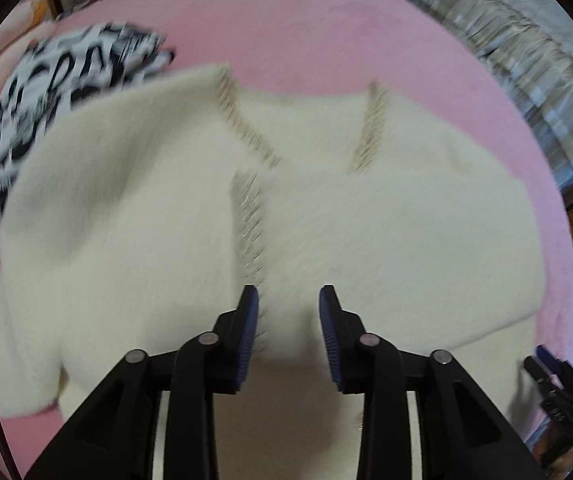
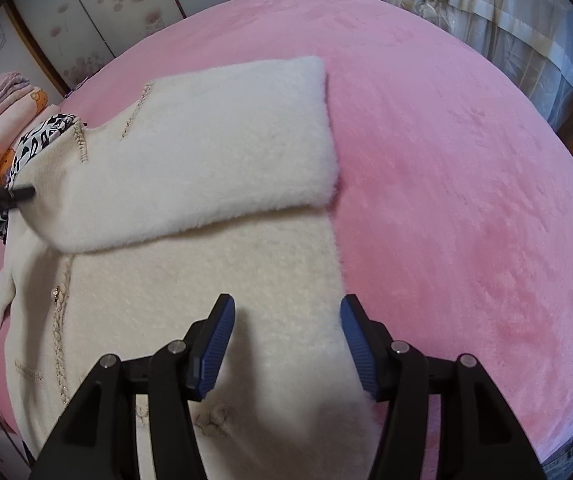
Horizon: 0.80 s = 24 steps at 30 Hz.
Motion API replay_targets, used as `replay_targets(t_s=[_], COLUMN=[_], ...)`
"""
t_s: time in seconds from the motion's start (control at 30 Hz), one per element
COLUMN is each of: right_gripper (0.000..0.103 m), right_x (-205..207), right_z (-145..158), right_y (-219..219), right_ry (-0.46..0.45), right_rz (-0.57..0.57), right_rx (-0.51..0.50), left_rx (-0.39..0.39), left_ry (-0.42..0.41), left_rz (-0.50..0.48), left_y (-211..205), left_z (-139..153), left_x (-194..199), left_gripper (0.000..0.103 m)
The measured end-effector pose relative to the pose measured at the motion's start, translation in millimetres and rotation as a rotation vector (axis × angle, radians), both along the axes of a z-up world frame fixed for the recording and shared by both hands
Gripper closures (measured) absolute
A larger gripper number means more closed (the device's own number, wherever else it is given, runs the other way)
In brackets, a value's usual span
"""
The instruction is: Fold large clothes
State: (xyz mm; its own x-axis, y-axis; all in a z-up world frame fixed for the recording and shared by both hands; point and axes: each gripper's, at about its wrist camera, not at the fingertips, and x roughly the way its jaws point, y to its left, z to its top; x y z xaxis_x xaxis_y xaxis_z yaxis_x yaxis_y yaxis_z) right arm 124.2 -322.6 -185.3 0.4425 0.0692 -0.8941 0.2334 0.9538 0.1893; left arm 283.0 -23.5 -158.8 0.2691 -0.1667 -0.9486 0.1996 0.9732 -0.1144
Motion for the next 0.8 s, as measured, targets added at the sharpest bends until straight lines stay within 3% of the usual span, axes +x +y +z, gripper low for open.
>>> replay_targets(t_s=[0.07,0.17,0.43,0.5,0.53,0.57,0.73,0.8], right_gripper=[0.047,0.041,0.04,0.04,0.04,0.04,0.04,0.04], right_x=[4,12,36,46,50,55,63,62], right_z=[3,6,-3,-10,-13,-15,-10,-13], right_y=[1,8,-5,-13,-16,-18,-14,-13], right_ry=[-0.003,-0.009,-0.005,0.01,0.017,0.026,0.009,0.019], right_rz=[0.018,0.041,0.012,-0.009,-0.014,-0.017,0.017,0.03], right_rx=[-0.01,-0.044,-0.13,-0.126,-0.118,-0.109,-0.133,-0.139], left_rx=[-0.029,-0.069,-0.148,-0.163,-0.169,-0.154,-0.218,-0.195], left_ry=[0.049,0.07,0.057,0.058,0.057,0.051,-0.121,-0.119], left_rz=[0.029,0.052,0.085,0.08,0.07,0.066,0.099,0.119], left_y=[11,20,27,23,21,18,26,30], left_z=[-19,-31,-38,-39,-43,-41,-9,-15], left_x=[-5,-8,5,11,14,15,5,3], left_gripper=[0.057,0.051,0.045,0.061,0.08,0.089,0.09,0.09])
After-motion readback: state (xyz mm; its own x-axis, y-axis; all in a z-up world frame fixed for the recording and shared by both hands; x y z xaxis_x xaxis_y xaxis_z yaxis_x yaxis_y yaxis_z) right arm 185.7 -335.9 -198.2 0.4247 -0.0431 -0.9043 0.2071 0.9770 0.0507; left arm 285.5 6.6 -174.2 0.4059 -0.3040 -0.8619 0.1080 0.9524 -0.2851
